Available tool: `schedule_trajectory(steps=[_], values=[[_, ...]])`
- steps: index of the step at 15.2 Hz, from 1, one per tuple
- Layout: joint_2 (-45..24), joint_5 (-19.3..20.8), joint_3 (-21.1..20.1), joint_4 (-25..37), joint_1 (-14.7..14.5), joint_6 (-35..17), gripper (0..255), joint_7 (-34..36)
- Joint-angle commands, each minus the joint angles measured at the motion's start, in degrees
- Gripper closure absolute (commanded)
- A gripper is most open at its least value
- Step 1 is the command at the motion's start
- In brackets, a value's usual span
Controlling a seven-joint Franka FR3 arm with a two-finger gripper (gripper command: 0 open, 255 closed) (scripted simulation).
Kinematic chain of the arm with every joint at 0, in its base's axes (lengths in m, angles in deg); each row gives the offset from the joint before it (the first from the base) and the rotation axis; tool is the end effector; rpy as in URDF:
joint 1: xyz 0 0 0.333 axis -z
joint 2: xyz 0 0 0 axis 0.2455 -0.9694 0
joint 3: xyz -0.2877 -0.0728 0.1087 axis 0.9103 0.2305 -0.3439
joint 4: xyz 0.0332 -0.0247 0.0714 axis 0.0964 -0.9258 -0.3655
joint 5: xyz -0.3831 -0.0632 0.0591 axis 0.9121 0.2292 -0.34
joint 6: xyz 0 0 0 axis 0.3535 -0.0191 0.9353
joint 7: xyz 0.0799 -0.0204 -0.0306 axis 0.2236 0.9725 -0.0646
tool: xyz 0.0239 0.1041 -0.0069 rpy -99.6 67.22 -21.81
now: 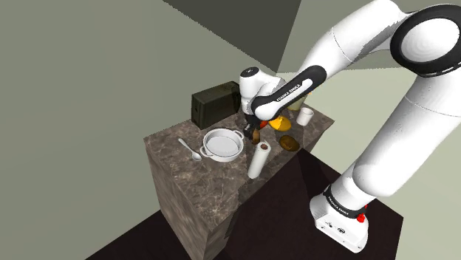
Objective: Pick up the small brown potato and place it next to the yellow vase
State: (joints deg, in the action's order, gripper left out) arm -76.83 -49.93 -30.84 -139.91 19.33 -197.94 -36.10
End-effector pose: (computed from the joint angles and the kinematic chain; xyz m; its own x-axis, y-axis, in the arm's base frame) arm 0.4649 0.0184 0.2397 0.9707 0.1464 -0.1906 0.1911 -0.9511 0.2427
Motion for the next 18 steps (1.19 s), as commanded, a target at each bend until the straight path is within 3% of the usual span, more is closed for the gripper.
schedule_trajectory(steps=[1, 9, 18], values=[[0.5, 1.0, 1.5, -1.3, 1.6, -1.5, 255, -2.1], [2.5, 5.0, 8.1, -4.8, 8.8, -6.2, 255, -11.8], [0.7, 8.1, 15.4, -3.2, 16.9, -10.9, 255, -24.0]])
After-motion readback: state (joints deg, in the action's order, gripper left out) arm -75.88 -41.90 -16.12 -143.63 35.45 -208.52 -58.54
